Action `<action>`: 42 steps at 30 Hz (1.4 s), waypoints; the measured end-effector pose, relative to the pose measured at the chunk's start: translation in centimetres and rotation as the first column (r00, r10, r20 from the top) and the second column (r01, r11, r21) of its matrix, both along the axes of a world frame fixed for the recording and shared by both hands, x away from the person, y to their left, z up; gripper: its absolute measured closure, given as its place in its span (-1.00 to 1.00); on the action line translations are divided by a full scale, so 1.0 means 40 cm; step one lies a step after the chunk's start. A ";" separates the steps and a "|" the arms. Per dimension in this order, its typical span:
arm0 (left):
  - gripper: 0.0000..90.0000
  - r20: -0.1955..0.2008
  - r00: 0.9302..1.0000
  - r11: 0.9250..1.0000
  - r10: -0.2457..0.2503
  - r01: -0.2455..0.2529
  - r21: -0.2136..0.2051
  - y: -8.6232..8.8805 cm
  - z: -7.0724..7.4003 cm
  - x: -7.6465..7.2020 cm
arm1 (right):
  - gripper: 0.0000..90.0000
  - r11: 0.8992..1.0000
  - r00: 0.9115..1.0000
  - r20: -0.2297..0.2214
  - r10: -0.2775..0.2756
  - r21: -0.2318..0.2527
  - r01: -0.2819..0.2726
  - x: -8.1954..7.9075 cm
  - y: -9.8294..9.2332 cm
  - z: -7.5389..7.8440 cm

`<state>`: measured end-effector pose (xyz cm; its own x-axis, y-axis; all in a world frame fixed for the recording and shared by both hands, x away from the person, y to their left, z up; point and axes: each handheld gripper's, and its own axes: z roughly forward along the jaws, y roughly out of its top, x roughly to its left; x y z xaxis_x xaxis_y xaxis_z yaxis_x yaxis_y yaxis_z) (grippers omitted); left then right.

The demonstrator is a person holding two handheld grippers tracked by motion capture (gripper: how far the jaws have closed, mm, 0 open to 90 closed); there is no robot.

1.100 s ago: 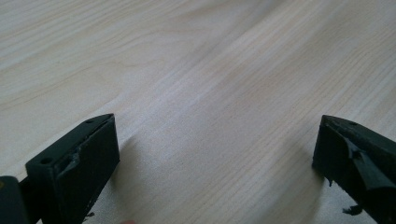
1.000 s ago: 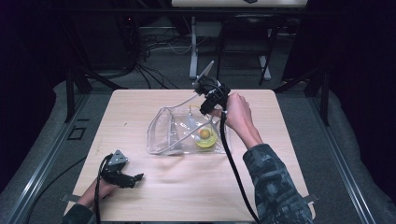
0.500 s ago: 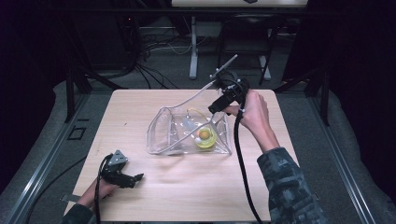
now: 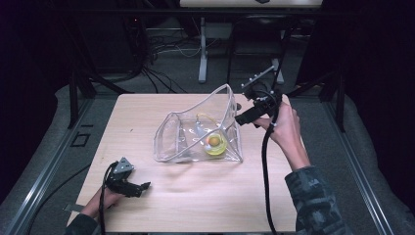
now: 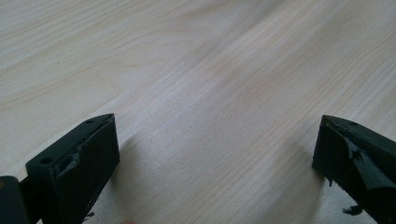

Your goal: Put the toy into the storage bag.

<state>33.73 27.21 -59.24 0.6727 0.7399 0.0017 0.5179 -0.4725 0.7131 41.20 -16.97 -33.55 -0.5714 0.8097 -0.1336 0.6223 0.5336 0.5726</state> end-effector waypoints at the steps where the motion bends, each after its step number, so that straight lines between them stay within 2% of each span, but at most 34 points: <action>1: -0.99 0.000 1.000 1.000 0.000 0.000 0.000 0.000 0.000 0.000 | -1.00 1.000 1.000 -0.002 -0.004 0.002 0.004 -0.004 -0.011 -0.006; 4: -1.00 0.000 1.000 1.000 0.002 -0.002 -0.001 0.000 0.000 0.000 | -1.00 1.000 1.000 -0.009 -0.021 0.013 0.021 -0.010 -0.037 -0.025; 10: -1.00 0.001 1.000 1.000 0.002 -0.002 -0.001 0.000 0.000 0.000 | -1.00 0.998 0.997 -0.047 -0.057 0.028 0.058 -0.022 -0.097 -0.088; 21: -1.00 0.001 1.000 1.000 0.001 -0.001 -0.001 0.000 0.000 0.000 | -1.00 0.992 0.987 -0.130 -0.099 0.061 0.108 -0.043 -0.181 -0.217; 28: -0.99 0.001 1.000 1.000 0.002 -0.002 -0.001 0.000 0.000 0.000 | -1.00 0.989 0.979 -0.163 -0.123 0.057 0.133 -0.071 -0.206 -0.292; 30: -1.00 0.000 1.000 1.000 0.001 -0.001 -0.001 0.000 0.000 0.000 | -1.00 0.988 0.976 -0.182 -0.123 0.074 0.138 -0.078 -0.211 -0.311; 33: -0.99 0.001 1.000 1.000 0.001 -0.001 -0.001 0.000 0.000 0.000 | -1.00 0.986 0.970 -0.199 -0.137 0.061 0.152 -0.088 -0.223 -0.339; 35: -1.00 0.001 1.000 1.000 0.002 -0.002 -0.001 0.000 0.000 0.000 | -1.00 0.984 0.970 -0.196 -0.142 0.075 0.159 -0.097 -0.226 -0.358; 40: -0.99 0.001 1.000 1.000 0.001 -0.001 -0.001 0.000 0.000 0.000 | -1.00 0.980 0.962 -0.223 -0.159 0.084 0.181 -0.114 -0.239 -0.399; 41: -1.00 0.000 1.000 1.000 0.001 -0.001 -0.001 0.000 0.000 0.000 | -1.00 0.981 0.963 -0.225 -0.152 0.082 0.174 -0.116 -0.241 -0.411; 42: -1.00 0.000 1.000 1.000 0.001 -0.001 -0.001 0.000 0.000 0.000 | -1.00 0.982 0.958 -0.240 -0.154 0.068 0.174 -0.117 -0.241 -0.417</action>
